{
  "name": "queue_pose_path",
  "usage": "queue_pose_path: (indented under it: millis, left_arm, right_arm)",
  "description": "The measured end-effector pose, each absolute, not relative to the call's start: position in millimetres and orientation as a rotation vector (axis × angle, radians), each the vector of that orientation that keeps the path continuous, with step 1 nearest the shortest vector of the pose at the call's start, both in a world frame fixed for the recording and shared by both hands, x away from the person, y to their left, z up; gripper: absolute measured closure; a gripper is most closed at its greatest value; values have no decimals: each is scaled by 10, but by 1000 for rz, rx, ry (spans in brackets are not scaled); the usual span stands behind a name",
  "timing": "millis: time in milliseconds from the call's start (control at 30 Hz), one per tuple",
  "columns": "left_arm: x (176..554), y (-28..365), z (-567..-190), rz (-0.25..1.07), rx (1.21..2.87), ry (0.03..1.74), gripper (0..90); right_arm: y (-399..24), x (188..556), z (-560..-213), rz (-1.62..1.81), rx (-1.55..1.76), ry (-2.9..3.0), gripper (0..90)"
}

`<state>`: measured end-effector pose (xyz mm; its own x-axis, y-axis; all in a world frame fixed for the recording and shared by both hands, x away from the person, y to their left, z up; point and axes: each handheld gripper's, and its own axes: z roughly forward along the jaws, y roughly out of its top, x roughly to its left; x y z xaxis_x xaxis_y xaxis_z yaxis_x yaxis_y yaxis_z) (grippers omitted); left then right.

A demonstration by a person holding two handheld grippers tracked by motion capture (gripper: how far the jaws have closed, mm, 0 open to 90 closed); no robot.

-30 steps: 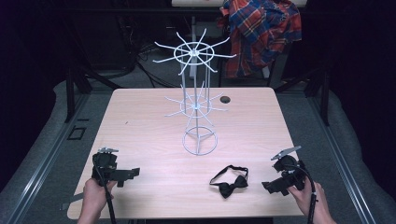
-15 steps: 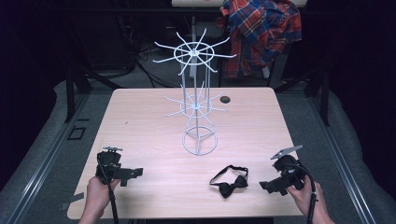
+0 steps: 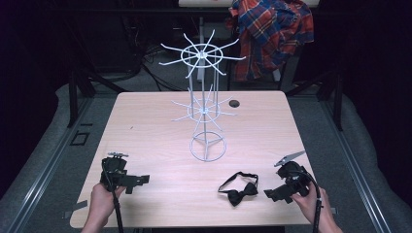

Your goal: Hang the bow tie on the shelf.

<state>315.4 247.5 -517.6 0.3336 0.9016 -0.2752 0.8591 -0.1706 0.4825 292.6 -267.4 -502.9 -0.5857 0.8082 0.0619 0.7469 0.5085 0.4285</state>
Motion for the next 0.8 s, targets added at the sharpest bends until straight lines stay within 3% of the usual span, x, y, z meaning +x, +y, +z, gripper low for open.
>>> queue_pose_path:
  millis: [100,433,600,800]
  left_arm:
    - [3167,2459,-5213,94,2060,1552,19]
    - [3166,2450,-5227,92,2072,1555,13]
    - [3149,2437,-5218,86,2080,1543,14]
    - [3174,2413,-5237,74,2104,1538,14]
  right_arm:
    - [-2618,2969,-5011,593,1317,2591,41]
    - [-2517,3084,-5098,567,1281,2625,50]
    - [-2485,3200,-5140,582,1322,2614,154]
    - [-2404,3319,-5226,575,1350,2648,180]
